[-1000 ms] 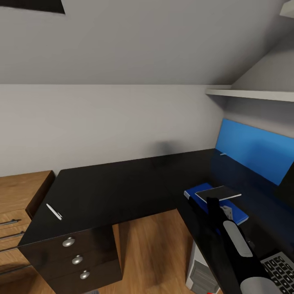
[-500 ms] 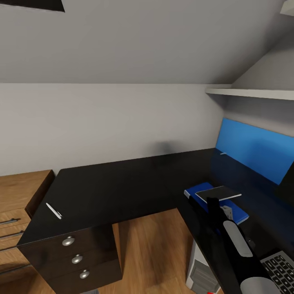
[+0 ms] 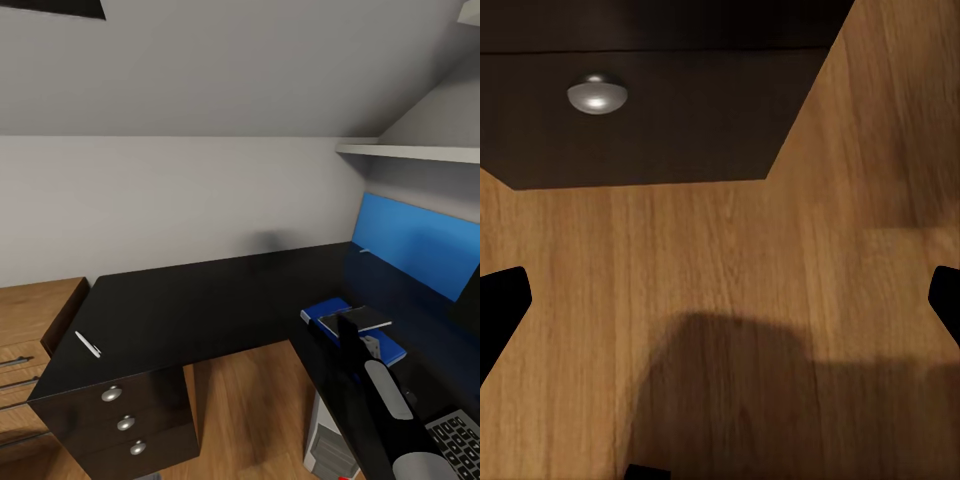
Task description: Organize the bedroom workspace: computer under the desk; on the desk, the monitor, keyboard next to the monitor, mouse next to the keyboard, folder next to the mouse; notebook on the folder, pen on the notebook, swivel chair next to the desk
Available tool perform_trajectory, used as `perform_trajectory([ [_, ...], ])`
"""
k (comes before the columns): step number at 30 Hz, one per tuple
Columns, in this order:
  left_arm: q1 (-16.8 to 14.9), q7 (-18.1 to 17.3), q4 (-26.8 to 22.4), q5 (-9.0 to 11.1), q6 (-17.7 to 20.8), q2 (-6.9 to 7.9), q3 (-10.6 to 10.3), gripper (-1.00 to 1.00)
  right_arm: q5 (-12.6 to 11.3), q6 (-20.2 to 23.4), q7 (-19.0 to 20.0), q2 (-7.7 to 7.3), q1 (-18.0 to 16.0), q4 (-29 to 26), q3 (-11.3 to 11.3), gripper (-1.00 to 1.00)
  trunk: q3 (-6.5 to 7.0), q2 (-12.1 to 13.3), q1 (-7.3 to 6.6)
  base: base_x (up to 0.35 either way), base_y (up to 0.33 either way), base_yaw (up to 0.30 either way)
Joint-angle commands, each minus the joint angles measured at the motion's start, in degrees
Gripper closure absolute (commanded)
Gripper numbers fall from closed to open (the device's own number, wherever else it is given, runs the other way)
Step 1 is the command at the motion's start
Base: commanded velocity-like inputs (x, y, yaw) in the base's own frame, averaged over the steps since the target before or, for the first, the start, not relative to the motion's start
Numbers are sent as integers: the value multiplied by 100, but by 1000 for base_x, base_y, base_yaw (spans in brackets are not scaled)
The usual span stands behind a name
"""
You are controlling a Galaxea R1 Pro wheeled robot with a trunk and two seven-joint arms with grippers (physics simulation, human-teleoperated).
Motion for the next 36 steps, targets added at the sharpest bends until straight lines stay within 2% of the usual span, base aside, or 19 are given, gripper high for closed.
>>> perform_trajectory([
  [1,0,-4,-15,-43,32,-5,10,-100,-37,13,-29,-3,-2,-10,-4,-100,-5,-3,0,0,0,0],
  [15,-1,-4,-15,-43,23,-5,11,-100,-37,13,-28,-8,-2,-10,-6,-100,-5,-3,0,-8,0,0],
  [23,-1,4,-15,-43,23,-5,12,-100,-36,13,-28,-8,-2,-10,-10,-100,-5,-3,0,-238,-74,0],
  [29,-1,5,-15,-47,23,-5,10,-100,-36,13,-28,-8,-2,-15,-5,-100,-5,-3,0,-34,-10,0],
  [36,-1,5,-15,-44,23,-5,10,-100,-36,13,-26,-8,-2,-18,-4,-100,121,278,-154,-2,-1,0],
])
